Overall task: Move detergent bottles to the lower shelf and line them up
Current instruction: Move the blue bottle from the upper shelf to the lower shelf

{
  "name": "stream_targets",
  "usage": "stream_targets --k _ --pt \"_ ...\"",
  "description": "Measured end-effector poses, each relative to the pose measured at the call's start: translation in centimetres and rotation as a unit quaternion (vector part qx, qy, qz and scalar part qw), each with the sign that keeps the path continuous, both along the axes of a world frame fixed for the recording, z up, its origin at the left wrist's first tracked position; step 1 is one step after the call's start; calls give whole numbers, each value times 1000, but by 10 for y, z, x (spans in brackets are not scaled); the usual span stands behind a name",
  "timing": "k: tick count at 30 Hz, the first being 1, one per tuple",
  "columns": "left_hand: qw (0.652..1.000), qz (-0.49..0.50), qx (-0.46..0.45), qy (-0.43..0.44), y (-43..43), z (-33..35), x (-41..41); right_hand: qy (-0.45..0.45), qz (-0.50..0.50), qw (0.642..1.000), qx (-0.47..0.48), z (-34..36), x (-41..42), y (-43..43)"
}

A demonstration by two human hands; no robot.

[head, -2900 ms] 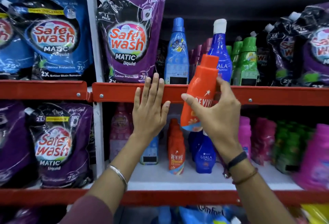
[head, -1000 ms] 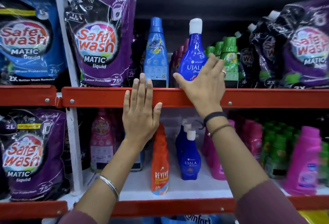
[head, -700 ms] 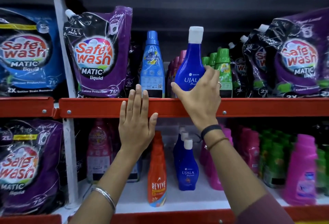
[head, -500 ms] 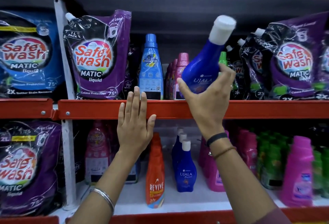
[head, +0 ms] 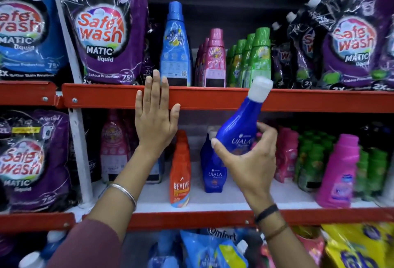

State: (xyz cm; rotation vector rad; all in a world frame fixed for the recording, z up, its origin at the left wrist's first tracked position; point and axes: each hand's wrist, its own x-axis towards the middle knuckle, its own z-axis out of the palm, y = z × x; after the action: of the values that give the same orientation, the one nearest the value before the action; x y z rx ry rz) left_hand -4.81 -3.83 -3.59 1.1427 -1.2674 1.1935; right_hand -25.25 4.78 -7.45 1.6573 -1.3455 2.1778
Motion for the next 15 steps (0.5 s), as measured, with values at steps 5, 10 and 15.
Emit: stream_targets --k 5,10,15 --pt "1000 12 -1 4 -3 -9 -1 34 0 994 99 -63 1 -22" --pt "1000 19 -7 9 -5 -9 0 64 7 979 191 -109 6 -49" --pt "999 23 -31 5 -7 -8 -2 77 17 971 224 -127 14 -67"
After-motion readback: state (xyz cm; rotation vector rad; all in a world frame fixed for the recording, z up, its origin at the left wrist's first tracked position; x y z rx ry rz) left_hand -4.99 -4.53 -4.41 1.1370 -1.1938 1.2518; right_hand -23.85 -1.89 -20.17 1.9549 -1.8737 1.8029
